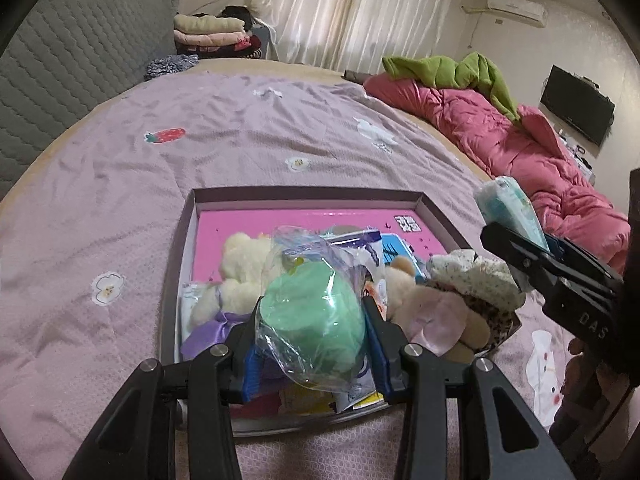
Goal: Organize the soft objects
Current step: 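Lift and carry the green sponge and tissue pack over the box, then lower the tissue pack into the box and open the right gripper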
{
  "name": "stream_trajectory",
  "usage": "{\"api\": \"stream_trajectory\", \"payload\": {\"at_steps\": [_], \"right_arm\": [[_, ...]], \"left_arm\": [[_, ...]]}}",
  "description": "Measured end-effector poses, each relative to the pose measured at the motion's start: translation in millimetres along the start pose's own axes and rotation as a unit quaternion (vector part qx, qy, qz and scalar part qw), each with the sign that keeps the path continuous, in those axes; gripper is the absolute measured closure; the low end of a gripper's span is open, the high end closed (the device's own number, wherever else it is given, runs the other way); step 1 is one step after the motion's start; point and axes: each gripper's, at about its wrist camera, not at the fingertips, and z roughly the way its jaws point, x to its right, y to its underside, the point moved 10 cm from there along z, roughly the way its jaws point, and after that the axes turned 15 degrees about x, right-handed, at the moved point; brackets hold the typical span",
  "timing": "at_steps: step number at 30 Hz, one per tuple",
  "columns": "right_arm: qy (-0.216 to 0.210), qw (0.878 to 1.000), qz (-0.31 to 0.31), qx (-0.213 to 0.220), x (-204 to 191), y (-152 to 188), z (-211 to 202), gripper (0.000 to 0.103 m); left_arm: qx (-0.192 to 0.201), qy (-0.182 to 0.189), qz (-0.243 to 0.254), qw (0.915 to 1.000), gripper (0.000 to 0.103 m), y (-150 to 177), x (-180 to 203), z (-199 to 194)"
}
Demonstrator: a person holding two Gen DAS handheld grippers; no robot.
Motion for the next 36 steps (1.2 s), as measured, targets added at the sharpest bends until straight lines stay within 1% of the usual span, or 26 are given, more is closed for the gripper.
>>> {"api": "stream_trajectory", "payload": {"at_steps": [4,11,20,32,34,36], "right_arm": [[0.000,1.000,0.008,-0.015,2.2,7.6,5.3,0.050],[0.003,0.999,0.002,-0.036,1.7,22.8,12.4,0.050],[0.008,0.996,0.012,-0.083,5.6,52.6,26.5,0.050],[0.009,0.996,0.014,-0.086,6.7,57.0,29.4,0.049],[0.008,0.996,0.016,-0.086,5.7,56.9,28.8,0.047],[0.005,0.996,0.018,-0.082,4.4,56.0,27.1,0.042]], "left_arm": [[-0.006,0.001,0.005,1.0000,0.059,3.3,1.5,1.2],[-0.009,-0.001,0.008,0.9999,0.059,4.1,2.6,2.1],[-0.014,-0.003,0.010,0.9999,0.058,4.6,0.9,3.4],[-0.011,-0.009,0.012,0.9998,0.057,4.5,-3.4,4.0],[-0.011,-0.008,0.011,0.9999,0.057,4.5,-3.4,3.9],[-0.009,-0.009,0.010,0.9999,0.057,4.0,-3.7,3.6]]}}
